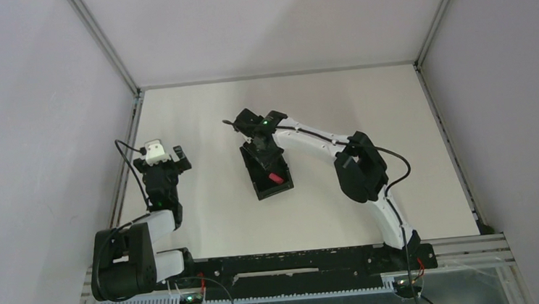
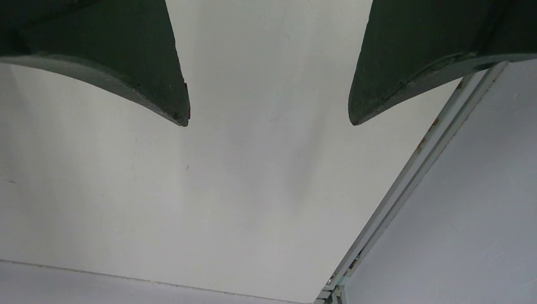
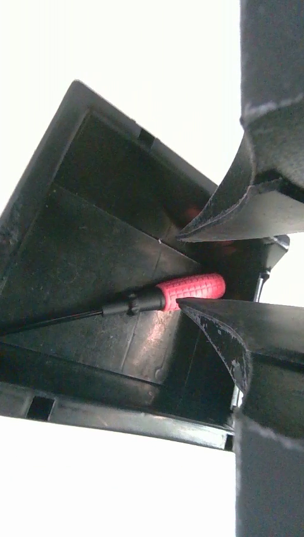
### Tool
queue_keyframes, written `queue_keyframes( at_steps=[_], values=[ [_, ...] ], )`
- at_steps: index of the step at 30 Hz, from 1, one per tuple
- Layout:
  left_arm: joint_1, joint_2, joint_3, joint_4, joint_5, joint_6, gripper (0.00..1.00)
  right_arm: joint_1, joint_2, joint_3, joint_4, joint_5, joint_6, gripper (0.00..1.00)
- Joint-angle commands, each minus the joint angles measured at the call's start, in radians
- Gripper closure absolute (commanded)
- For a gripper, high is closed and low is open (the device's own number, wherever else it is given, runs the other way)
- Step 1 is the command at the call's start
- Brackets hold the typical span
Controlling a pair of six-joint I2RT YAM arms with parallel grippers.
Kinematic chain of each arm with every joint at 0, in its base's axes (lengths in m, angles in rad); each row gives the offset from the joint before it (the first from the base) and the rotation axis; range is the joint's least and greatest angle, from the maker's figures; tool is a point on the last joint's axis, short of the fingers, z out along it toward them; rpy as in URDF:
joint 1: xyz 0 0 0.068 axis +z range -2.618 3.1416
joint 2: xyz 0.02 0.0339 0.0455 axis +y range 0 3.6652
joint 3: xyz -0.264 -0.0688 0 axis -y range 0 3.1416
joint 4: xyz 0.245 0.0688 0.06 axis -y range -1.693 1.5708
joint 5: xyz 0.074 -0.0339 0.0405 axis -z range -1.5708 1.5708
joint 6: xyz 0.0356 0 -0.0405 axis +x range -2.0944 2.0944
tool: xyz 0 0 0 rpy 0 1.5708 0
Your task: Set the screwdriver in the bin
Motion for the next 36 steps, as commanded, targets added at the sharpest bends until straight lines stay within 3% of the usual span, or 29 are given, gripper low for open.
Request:
queue_keyframes(
  at_steps=[1,3,6,7,8,9,14,24,30,36],
  values=[
    [-0.007,-0.014,0.011,0.022,-0.001,-0.006,0.0,0.005,-0.148,0.042,0.023,0.044,0.049,0.56],
    [-0.008,-0.014,0.011,0.022,-0.002,-0.007,0.0,0.005,-0.199,0.037,0.032,0.053,0.057,0.54],
    [-0.006,-0.014,0.011,0.022,-0.001,-0.006,0.0,0.003,-0.291,0.018,0.048,0.054,0.064,0.43],
    [-0.008,-0.013,0.011,0.022,-0.002,-0.007,0.0,0.0,-0.323,0.004,0.054,0.054,0.067,0.34],
    [-0.007,-0.014,0.01,0.022,-0.001,-0.007,0.0,-0.005,-0.356,-0.014,0.065,0.053,0.072,0.11],
    [-0.008,-0.013,0.011,0.022,-0.002,-0.007,0.0,-0.012,-0.39,-0.036,0.079,0.05,0.078,0.02],
    [-0.008,-0.013,0.011,0.022,-0.002,-0.007,0.0,-0.069,-0.614,-0.252,0.234,0.005,0.089,0.01],
    [-0.008,-0.013,0.01,0.022,-0.002,-0.006,0.0,-0.266,-1.152,-0.903,0.649,-0.082,0.226,0.0],
    [-0.008,-0.013,0.01,0.022,-0.002,-0.006,0.0,-0.29,-1.346,-1.217,0.727,0.047,0.295,0.0],
    [-0.008,-0.012,0.01,0.022,-0.002,-0.007,0.0,-0.29,-1.463,-1.423,0.756,0.144,0.368,0.0]
  ],
)
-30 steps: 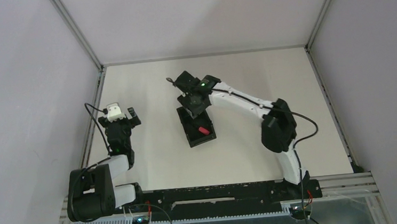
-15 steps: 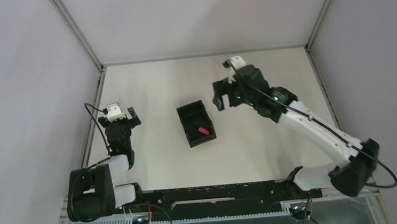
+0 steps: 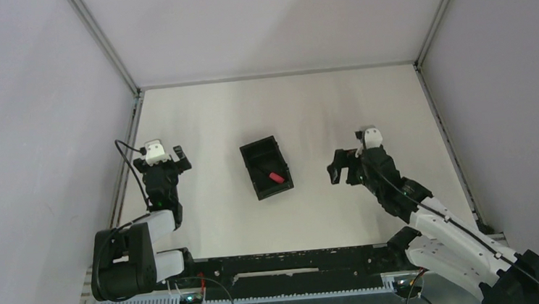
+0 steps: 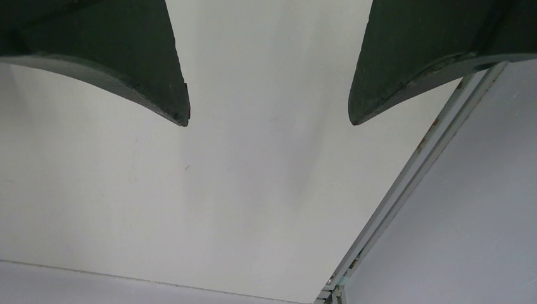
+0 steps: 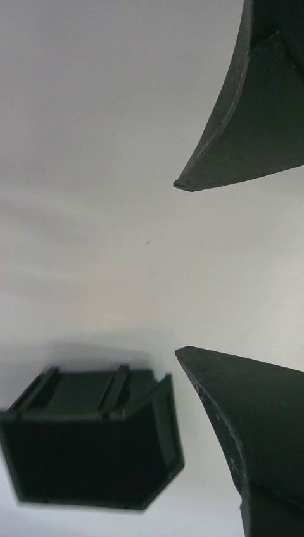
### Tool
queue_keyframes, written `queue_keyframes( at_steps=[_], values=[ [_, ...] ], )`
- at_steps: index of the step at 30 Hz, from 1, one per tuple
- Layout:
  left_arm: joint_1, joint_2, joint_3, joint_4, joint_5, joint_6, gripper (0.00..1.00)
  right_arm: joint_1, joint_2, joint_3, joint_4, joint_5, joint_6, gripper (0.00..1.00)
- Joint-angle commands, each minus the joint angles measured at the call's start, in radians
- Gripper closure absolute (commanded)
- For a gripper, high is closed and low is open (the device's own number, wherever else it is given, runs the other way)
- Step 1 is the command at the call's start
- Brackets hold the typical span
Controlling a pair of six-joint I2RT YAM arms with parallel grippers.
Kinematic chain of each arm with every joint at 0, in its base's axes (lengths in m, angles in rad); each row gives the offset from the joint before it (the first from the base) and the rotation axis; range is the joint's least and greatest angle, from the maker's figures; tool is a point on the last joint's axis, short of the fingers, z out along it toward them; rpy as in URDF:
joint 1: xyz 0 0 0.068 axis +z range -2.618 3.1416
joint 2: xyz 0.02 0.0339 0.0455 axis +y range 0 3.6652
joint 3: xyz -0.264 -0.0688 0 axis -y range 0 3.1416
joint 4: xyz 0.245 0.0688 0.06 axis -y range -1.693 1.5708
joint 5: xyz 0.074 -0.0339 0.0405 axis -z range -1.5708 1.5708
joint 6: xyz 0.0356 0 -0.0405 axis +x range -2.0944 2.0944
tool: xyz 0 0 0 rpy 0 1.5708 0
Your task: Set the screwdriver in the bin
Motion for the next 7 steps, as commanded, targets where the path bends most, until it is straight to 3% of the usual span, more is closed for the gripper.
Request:
queue_keyframes(
  at_steps=[1,7],
  values=[
    [-0.007,-0.013,0.011,0.022,-0.001,-0.006,0.0,-0.002,-0.076,-0.104,0.092,0.096,0.091,0.0],
    [-0.007,-0.013,0.011,0.022,-0.002,-0.007,0.0,-0.004,-0.132,-0.168,0.117,0.116,0.109,0.0]
  ],
)
